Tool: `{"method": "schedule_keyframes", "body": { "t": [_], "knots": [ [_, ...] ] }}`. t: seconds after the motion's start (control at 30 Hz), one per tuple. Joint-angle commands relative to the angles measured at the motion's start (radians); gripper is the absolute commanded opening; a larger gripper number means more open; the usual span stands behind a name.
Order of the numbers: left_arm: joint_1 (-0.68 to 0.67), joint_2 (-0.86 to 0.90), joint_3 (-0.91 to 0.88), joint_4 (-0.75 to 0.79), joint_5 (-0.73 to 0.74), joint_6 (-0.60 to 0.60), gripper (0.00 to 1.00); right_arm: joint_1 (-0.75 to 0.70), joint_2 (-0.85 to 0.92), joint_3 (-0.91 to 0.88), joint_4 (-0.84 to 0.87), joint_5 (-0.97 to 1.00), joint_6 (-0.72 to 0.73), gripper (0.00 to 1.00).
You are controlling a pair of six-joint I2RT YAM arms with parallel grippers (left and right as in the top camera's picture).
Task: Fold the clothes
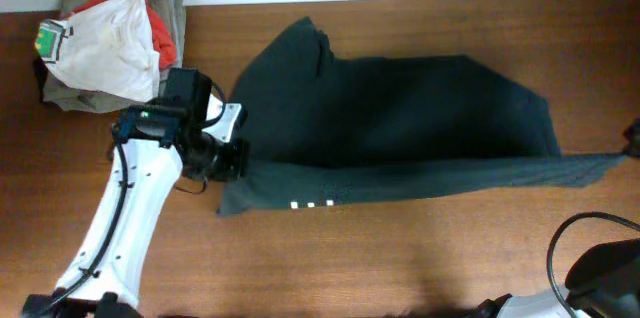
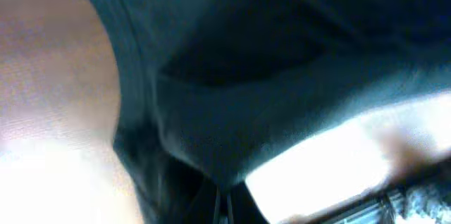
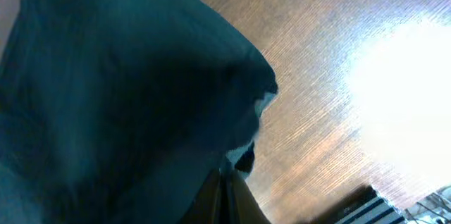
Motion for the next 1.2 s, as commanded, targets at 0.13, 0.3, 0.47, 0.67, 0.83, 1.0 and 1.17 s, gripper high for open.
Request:
{"method": "schedule_keyframes", "body": {
  "t": [0.13,0.3,0.47,0.67,0.83,1.0,1.17],
  "knots": [
    [0.006,0.006,-0.062,0.303,-0.047,-0.017,0.06,0.085,-0.014,-0.172,0.157,-0.002,0.025,0.04],
    [0.006,0.100,-0.063,0.403,-0.092,-0.017,0.06,0.095,-0.011,-0.226,0.279,0.085,0.102,0.06],
    [0.006,0.212,-0.063,0.471,-0.096,-0.017,0.07,0.097,0.077,-0.227,0.416,0.088,0.105,0.06],
    [0.006,0.240,-0.063,0.584,-0.118,-0.017,0.98,0.156,0.140,-0.227,0.466,0.088,0.104,0.34],
    [0.028,0.239,0.061,0.623,-0.204,-0.016,0.97,0.177,0.140,-0.226,0.500,-0.098,0.029,0.88],
    [0.031,0.340,0.446,0.659,-0.105,0.010,0.67,0.387,0.141,-0.225,0.502,-0.103,-0.077,0.98],
    [0.032,0.748,0.863,0.482,0.019,0.113,0.68,0.599,0.141,-0.225,0.435,-0.006,-0.074,1.00]
  ]
}}
